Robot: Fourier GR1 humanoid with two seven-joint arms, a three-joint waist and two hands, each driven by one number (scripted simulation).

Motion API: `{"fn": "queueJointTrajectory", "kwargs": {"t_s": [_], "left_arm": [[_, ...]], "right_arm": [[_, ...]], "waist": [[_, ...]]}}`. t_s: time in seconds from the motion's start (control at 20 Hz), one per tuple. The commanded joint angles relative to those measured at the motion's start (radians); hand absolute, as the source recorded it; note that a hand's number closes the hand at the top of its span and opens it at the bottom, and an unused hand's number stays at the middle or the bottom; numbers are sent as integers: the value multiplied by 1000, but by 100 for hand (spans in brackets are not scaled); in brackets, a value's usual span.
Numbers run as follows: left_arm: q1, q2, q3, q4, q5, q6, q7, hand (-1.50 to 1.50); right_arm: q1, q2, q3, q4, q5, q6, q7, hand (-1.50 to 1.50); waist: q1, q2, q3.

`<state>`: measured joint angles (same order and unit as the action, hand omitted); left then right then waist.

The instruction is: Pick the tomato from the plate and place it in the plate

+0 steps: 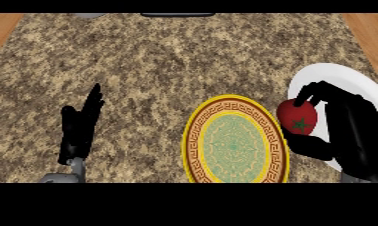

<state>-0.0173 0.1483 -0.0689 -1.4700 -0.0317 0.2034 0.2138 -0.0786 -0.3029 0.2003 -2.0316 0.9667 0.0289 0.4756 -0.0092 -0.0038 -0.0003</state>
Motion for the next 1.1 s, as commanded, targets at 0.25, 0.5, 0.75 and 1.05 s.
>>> {"fn": "queueJointTrajectory", "kwargs": {"t_s": [0.25, 0.5, 0.75, 1.05], "left_arm": [[-12, 59, 56, -56, 32, -64, 50, 0], [-19, 27, 65, 21, 25, -62, -5, 0], [10, -31, 3, -34, -55, 5, 17, 0], [5, -15, 34, 10, -25, -46, -33, 0]], "right_arm": [[-59, -28, -261, 17, -85, 36, 42, 150], [-20, -87, -408, 156, -169, 9, -102, 150], [-48, -107, -459, 367, -169, -43, -216, 150], [-166, -171, -478, 573, -196, 61, -232, 150]], "waist": [[13, 4, 1], [9, 4, 1], [13, 5, 1], [17, 5, 0]]}}
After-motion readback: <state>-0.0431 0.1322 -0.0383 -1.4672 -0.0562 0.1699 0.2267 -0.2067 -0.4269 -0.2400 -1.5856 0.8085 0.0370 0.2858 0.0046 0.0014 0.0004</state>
